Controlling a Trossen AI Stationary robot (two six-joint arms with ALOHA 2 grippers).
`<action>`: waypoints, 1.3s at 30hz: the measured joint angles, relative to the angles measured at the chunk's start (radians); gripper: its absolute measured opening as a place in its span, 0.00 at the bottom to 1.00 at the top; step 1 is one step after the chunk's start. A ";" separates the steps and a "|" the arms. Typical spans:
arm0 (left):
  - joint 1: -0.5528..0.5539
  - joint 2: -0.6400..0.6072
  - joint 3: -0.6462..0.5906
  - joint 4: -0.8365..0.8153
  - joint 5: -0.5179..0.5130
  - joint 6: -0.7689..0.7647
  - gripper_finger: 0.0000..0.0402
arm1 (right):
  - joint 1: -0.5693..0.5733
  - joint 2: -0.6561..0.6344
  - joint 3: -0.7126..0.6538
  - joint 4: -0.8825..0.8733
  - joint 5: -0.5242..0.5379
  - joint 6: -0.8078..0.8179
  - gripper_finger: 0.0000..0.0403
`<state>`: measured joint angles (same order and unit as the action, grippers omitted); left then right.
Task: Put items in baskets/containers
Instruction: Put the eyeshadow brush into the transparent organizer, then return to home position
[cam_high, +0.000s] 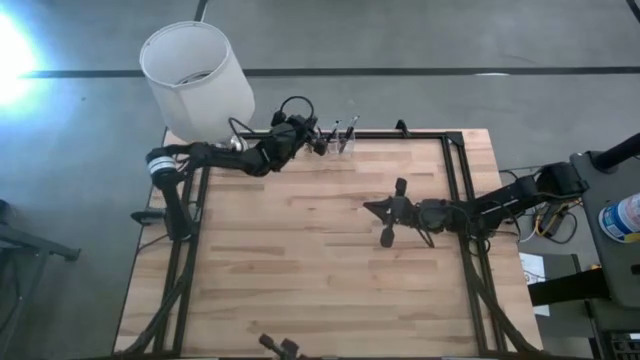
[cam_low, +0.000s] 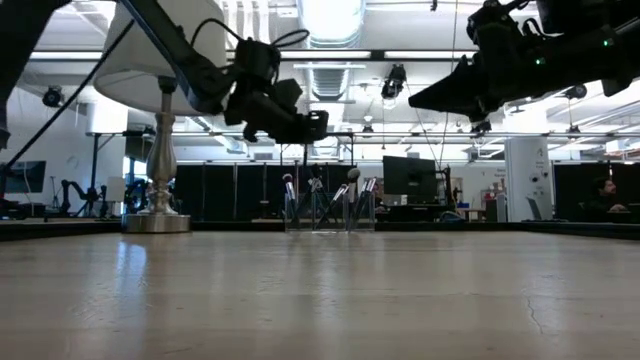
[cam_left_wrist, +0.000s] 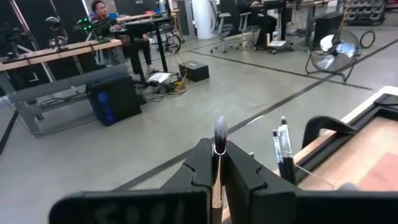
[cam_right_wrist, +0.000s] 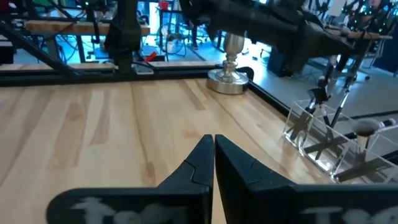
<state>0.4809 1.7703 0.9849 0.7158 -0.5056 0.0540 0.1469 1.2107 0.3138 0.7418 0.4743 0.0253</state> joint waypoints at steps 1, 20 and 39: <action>0.004 0.013 0.011 0.000 0.000 0.000 0.04 | 0.002 0.000 0.000 0.003 0.000 -0.004 0.02; 0.010 0.062 0.028 -0.102 0.022 -0.044 0.11 | 0.020 0.000 0.010 0.004 -0.002 -0.025 0.02; -0.038 -0.009 0.086 -0.343 -0.017 -0.090 0.15 | 0.019 0.000 0.011 0.002 -0.002 -0.033 0.02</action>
<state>0.4432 1.7610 1.0706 0.3724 -0.5222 -0.0360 0.1661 1.2110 0.3252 0.7437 0.4721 -0.0082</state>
